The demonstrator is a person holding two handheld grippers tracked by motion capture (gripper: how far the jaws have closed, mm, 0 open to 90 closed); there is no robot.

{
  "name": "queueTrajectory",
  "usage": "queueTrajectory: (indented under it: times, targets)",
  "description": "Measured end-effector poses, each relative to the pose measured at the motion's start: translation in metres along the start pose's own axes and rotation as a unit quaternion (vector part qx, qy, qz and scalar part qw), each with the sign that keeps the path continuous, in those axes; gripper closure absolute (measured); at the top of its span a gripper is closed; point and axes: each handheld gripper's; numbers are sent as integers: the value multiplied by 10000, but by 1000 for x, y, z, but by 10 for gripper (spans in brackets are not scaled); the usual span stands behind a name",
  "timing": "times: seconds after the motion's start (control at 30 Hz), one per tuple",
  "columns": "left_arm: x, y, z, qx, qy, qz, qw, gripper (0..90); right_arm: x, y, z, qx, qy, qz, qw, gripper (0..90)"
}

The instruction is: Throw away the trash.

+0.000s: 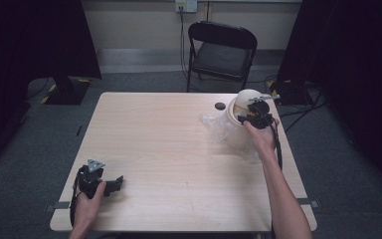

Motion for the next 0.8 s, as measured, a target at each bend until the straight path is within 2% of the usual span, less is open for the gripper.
queueTrajectory:
  times: [0.07, 0.13, 0.23, 0.37, 0.43, 0.57, 0.67, 0.8]
  targets:
    - [0, 0, 0, 2, 2, 2, 10000, 0, 0, 0, 1, 32, 13, 8, 10000, 696]
    - [0, 0, 0, 2, 2, 2, 10000, 0, -1, 0, 5, -20, 71, -105, 9999, 614]
    - [0, 0, 0, 2, 1, 2, 10000, 0, -3, 0, 9, -54, 201, -201, 9996, 550]
    - [0, 0, 0, 1, 1, 1, 10000, 0, -3, 1, 12, -98, 229, -260, 9994, 547]
    - [0, 0, 0, 2, 2, 3, 10000, 0, -3, 1, 12, -111, 243, -279, 9993, 573]
    - [0, 0, 0, 2, 2, 2, 10000, 0, -2, -2, 14, -121, 331, -223, 9991, 583]
    - [0, 0, 0, 1, 2, 1, 10000, 0, -4, -3, 19, -111, 437, -182, 9988, 556]
    - [0, 0, 0, 2, 2, -1, 10000, 0, -4, -4, 28, -115, 537, -191, 9983, 577]
Point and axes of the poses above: each handheld gripper's, and its own axes: z roughly backward along the jaws, x roughly out of its underside, y roughly to its right, and after that the axes turned 12 degrees about y, right-handed
